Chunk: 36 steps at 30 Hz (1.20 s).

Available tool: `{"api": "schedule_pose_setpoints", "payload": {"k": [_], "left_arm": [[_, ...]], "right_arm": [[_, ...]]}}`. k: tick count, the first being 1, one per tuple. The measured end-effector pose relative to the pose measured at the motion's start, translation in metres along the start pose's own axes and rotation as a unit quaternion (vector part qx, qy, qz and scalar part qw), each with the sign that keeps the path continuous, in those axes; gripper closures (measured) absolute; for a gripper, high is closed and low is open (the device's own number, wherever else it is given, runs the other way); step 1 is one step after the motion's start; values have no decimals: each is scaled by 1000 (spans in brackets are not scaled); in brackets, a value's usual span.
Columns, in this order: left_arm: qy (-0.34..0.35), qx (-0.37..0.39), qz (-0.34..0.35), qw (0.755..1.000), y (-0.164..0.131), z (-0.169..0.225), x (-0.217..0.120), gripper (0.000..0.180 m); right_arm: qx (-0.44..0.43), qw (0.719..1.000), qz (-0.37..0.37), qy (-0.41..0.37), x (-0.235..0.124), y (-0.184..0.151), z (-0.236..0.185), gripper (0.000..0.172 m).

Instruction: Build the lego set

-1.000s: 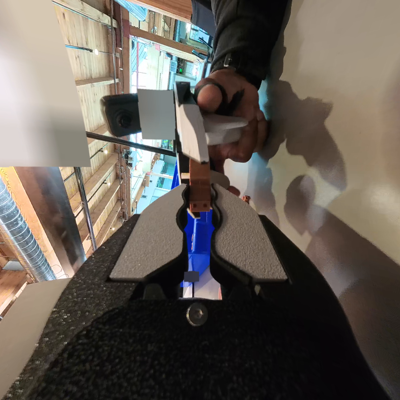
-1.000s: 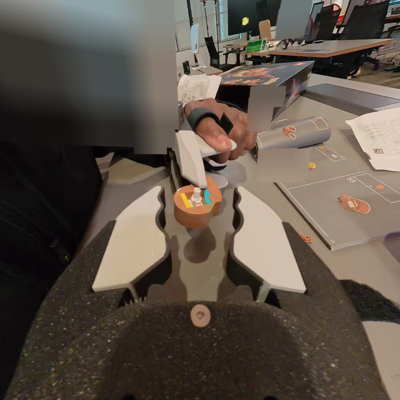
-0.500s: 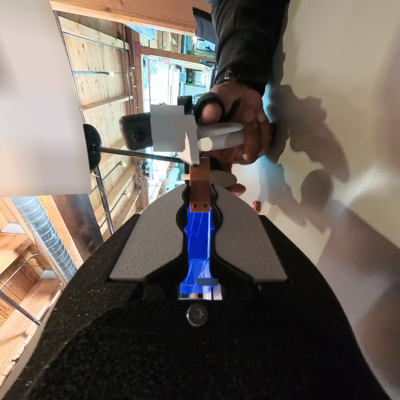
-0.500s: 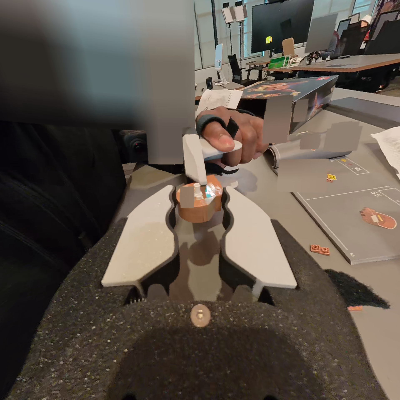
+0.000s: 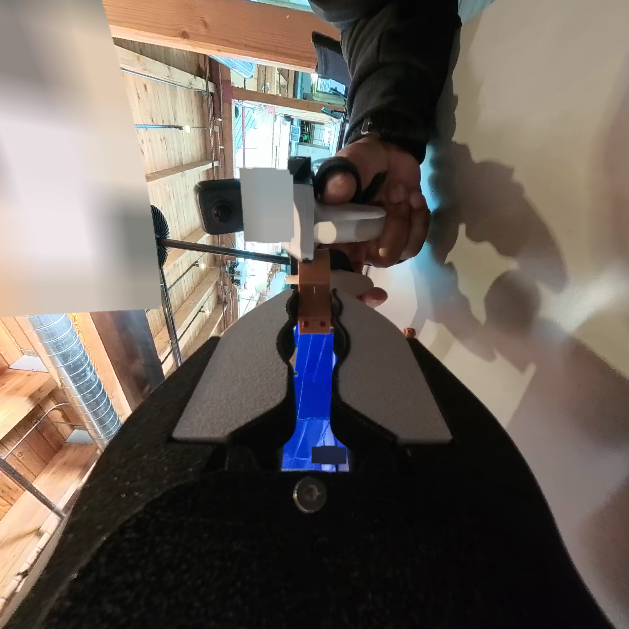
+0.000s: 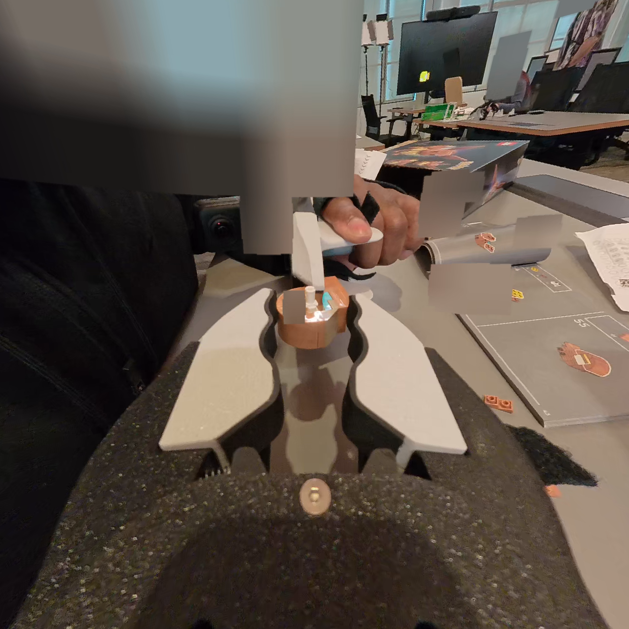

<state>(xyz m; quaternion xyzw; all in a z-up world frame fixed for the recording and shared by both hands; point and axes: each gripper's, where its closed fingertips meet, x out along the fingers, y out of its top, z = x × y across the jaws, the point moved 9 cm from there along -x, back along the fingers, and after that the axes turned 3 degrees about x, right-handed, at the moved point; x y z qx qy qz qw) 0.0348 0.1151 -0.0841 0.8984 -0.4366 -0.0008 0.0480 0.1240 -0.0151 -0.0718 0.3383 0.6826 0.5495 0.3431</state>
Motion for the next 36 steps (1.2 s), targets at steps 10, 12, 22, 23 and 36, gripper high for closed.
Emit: {"api": "schedule_pose_setpoints", "payload": {"k": [10, 12, 22, 23, 36], "left_arm": [[0, 10, -7, 1000, -1, 2, 0, 164], [7, 6, -5, 1000, -1, -1, -2, 164], [1, -5, 33, 999, 10, -1, -3, 164], [2, -3, 33, 999, 10, -2, -3, 164], [-1, -11, 38, 999, 10, -1, -4, 164]], "right_arm": [[29, 999, -5, 24, -1, -2, 4, 130], [32, 999, -19, 35, -1, -5, 4, 123], [23, 996, -6, 87, -3, -4, -2, 132], [16, 996, -6, 85, -3, -4, -2, 132], [-4, 997, -24, 71, -2, -2, -5, 132]]}}
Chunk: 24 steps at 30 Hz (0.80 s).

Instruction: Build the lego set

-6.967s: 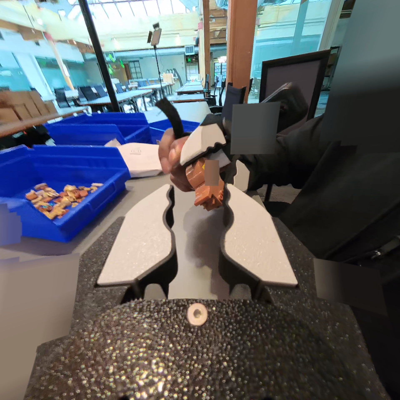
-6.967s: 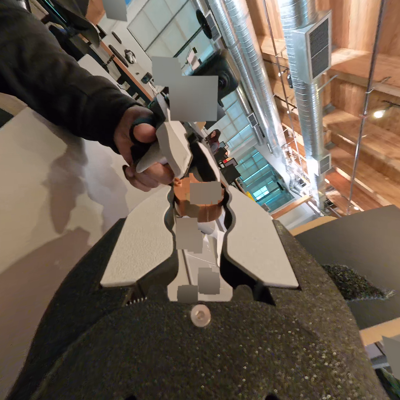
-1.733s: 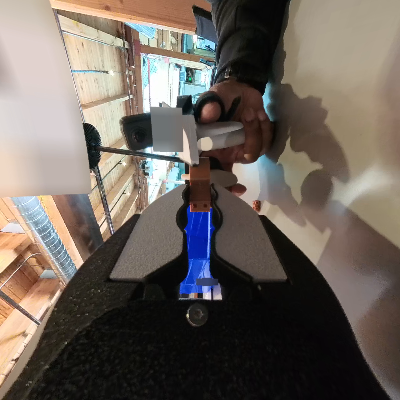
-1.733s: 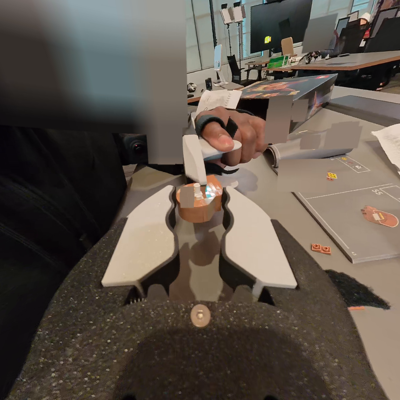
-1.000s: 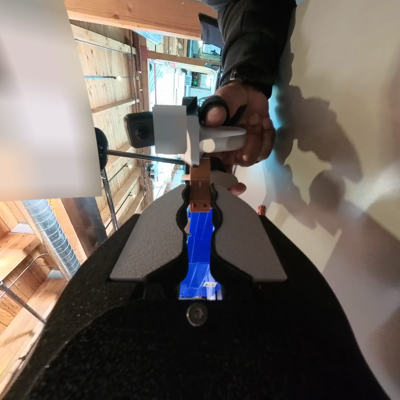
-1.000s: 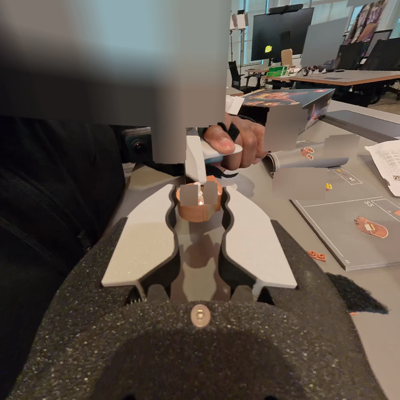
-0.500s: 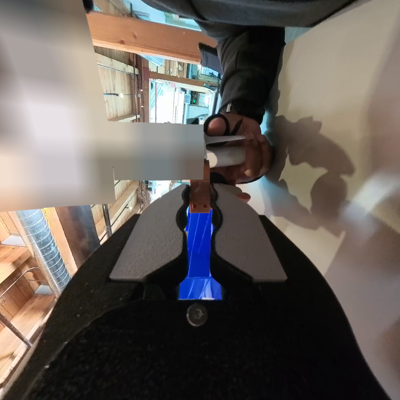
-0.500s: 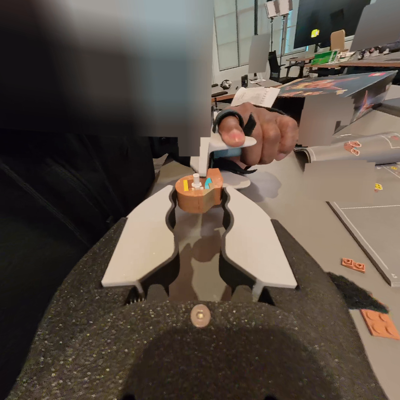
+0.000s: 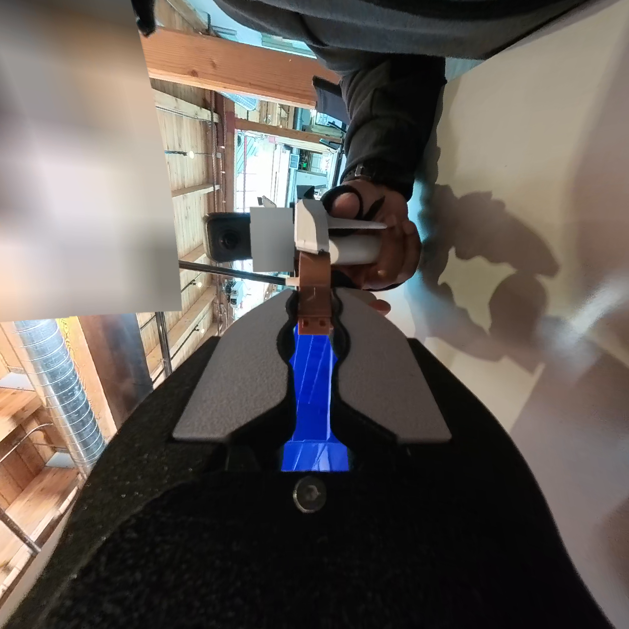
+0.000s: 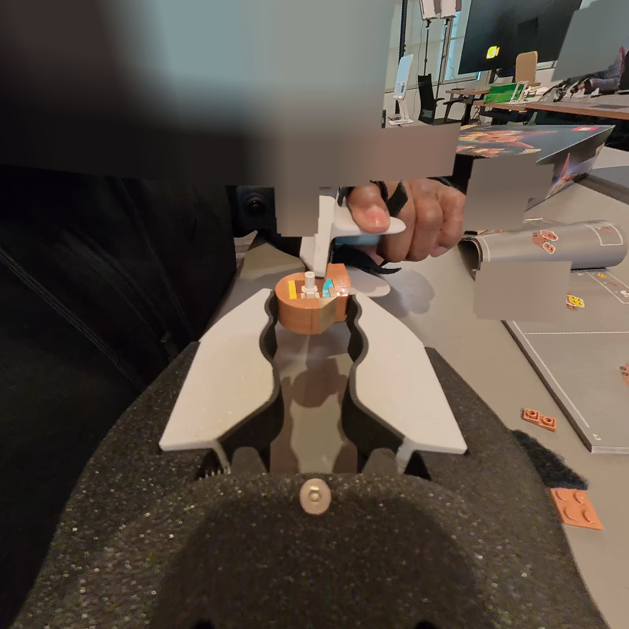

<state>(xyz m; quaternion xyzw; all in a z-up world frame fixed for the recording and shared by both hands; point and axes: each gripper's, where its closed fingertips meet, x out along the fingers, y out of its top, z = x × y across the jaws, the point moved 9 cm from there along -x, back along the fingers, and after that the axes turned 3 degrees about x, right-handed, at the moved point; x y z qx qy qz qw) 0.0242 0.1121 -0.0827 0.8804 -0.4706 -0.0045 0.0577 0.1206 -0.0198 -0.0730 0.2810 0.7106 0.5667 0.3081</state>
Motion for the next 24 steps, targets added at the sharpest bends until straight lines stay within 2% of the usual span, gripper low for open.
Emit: {"api": "schedule_pose_setpoints", "payload": {"k": [10, 15, 17, 21, 24], "left_arm": [[4, 3, -15, 1000, -1, -2, -1, 164], [6, -38, -26, 999, -7, -1, -1, 164], [4, -59, -23, 998, -10, -1, -1, 164], [-6, -78, -23, 997, -14, -1, -4, 164], [-25, -59, -25, 998, -17, 1, -7, 164]], "right_arm": [[8, 1000, 8, -15, 0, 2, 1, 132], [21, 998, 25, -46, 0, 2, 5, 132], [21, 998, 20, -56, -1, 2, 6, 126], [38, 998, 27, -42, -5, 4, 9, 123], [66, 997, 32, -25, -11, 6, 14, 124]]}}
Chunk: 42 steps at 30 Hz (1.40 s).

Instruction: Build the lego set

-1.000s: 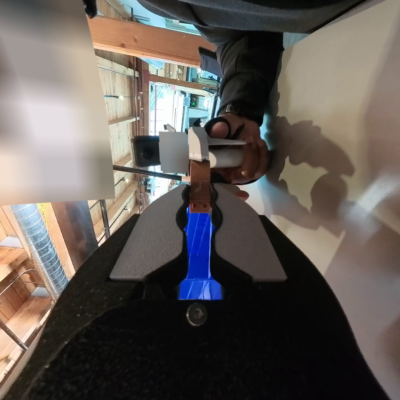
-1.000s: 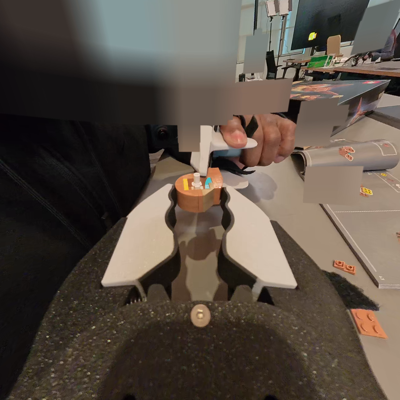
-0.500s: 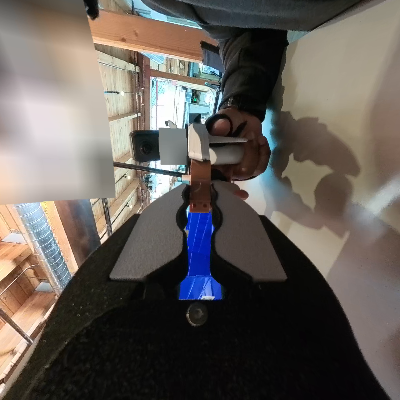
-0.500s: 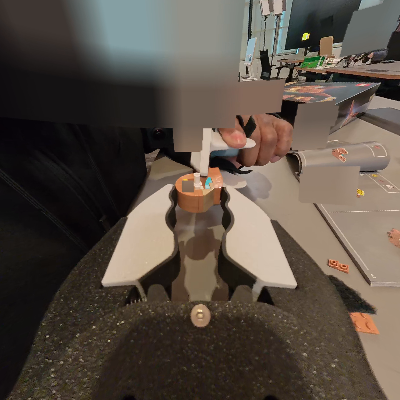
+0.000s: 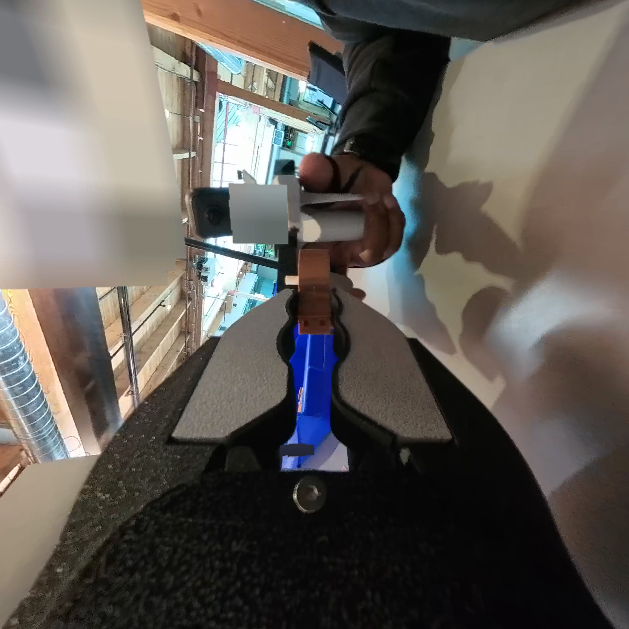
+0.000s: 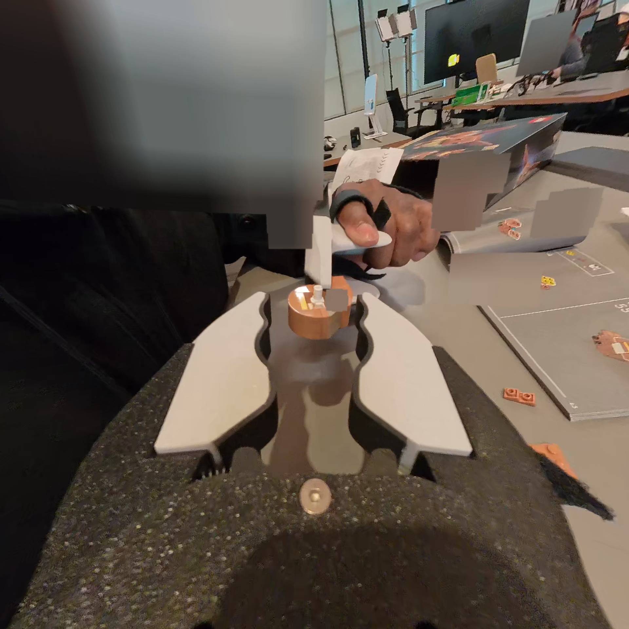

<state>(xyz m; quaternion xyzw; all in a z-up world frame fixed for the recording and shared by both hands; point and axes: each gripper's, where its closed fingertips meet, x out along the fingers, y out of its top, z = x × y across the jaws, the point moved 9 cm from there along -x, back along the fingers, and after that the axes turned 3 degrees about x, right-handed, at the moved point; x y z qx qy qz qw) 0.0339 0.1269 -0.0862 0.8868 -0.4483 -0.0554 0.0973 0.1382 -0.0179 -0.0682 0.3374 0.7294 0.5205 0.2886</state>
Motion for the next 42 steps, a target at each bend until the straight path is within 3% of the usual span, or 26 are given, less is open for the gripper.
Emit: {"api": "schedule_pose_setpoints", "payload": {"k": [9, 11, 14, 17, 20, 24, 26, 29, 30, 31, 35, 37, 39, 42], "left_arm": [[-35, 38, -24, 998, -6, 8, -3, 164], [-48, 2, -35, 998, -10, 9, -3, 164], [-98, -111, -73, 986, -19, 13, -6, 163], [-131, -301, -115, 938, -28, 14, -10, 163], [-146, -393, -151, 895, -32, 8, -16, 164], [-189, -449, -195, 851, -31, 12, -20, 163], [-215, -503, -220, 808, -33, 14, -21, 164], [-228, -651, -217, 691, -40, 12, -24, 164], [-228, -678, -216, 665, -43, 12, -25, 164], [-217, -688, -220, 656, -46, 12, -27, 164], [-201, -685, -226, 663, -49, 11, -28, 164], [-196, -661, -242, 683, -48, 11, -27, 164], [-182, -596, -267, 735, -48, 10, -27, 164], [-178, -431, -292, 835, -40, 8, -26, 164]], "right_arm": [[-12, 997, -35, -60, -4, -2, 10, 131], [-32, 995, -54, -81, -2, -4, 10, 131], [-73, 988, -87, -109, 1, -10, 10, 132], [-111, 979, -114, -127, 6, -14, 8, 133], [-137, 971, -133, -141, 9, -17, 5, 133], [-153, 966, -145, -153, 12, -20, 5, 135], [-154, 964, -149, -157, 13, -21, 5, 136], [-158, 962, -148, -164, 13, -21, 5, 137], [-160, 962, -150, -166, 13, -21, 5, 137], [-163, 960, -151, -168, 13, -21, 5, 137], [-180, 955, -156, -178, 14, -23, 4, 138], [-189, 952, -155, -183, 13, -23, 3, 139], [-194, 951, -152, -186, 13, -23, 2, 140], [-185, 955, -138, -188, 11, -21, 3, 140]]}}
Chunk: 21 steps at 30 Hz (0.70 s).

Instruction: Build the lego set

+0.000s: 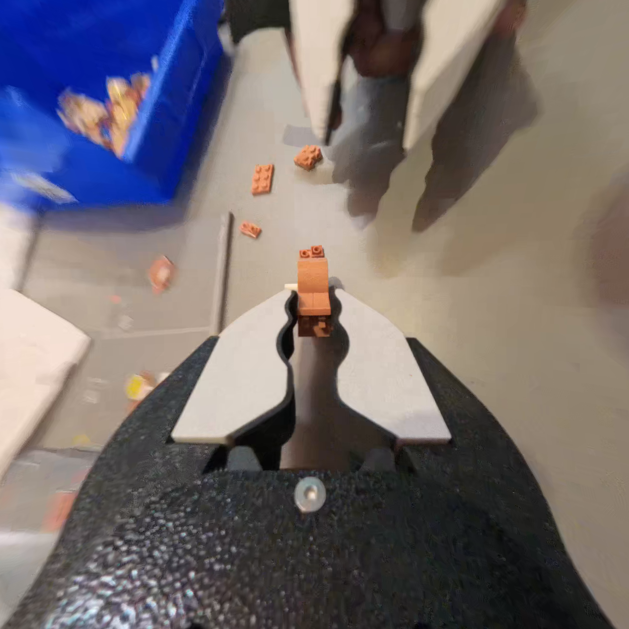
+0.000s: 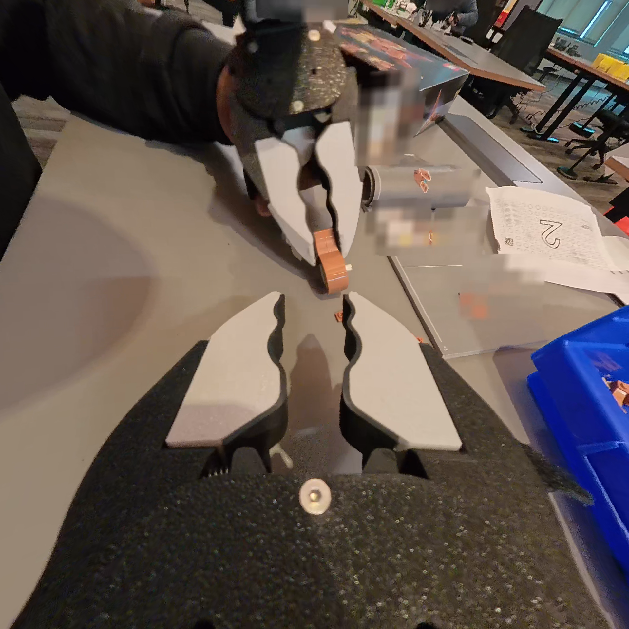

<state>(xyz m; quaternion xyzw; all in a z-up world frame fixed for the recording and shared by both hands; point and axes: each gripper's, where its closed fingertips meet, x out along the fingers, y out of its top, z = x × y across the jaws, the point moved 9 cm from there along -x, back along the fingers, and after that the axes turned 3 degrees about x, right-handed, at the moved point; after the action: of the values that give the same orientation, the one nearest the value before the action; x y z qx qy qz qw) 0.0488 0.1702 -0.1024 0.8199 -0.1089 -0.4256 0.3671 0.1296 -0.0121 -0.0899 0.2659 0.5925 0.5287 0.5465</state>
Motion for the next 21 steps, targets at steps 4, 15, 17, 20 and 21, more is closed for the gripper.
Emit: {"api": "schedule_pose_setpoints", "payload": {"k": [4, 15, 17, 20, 21], "left_arm": [[45, 230, -14, 972, 2, 21, 2, 162], [-49, 118, 41, 991, -5, 16, -3, 140], [-74, 86, 58, 992, -7, 14, -6, 133], [-103, 18, 101, 989, -7, 7, -12, 130], [-103, -11, 116, 988, -7, 1, -15, 130]], "right_arm": [[43, 999, 23, -2, -3, 2, 7, 140], [139, 989, 46, 7, -8, 0, 23, 140], [143, 989, 46, 8, -8, 0, 24, 140], [148, 988, 47, 6, -8, 0, 24, 139], [150, 988, 48, 6, -8, 0, 25, 139]]}}
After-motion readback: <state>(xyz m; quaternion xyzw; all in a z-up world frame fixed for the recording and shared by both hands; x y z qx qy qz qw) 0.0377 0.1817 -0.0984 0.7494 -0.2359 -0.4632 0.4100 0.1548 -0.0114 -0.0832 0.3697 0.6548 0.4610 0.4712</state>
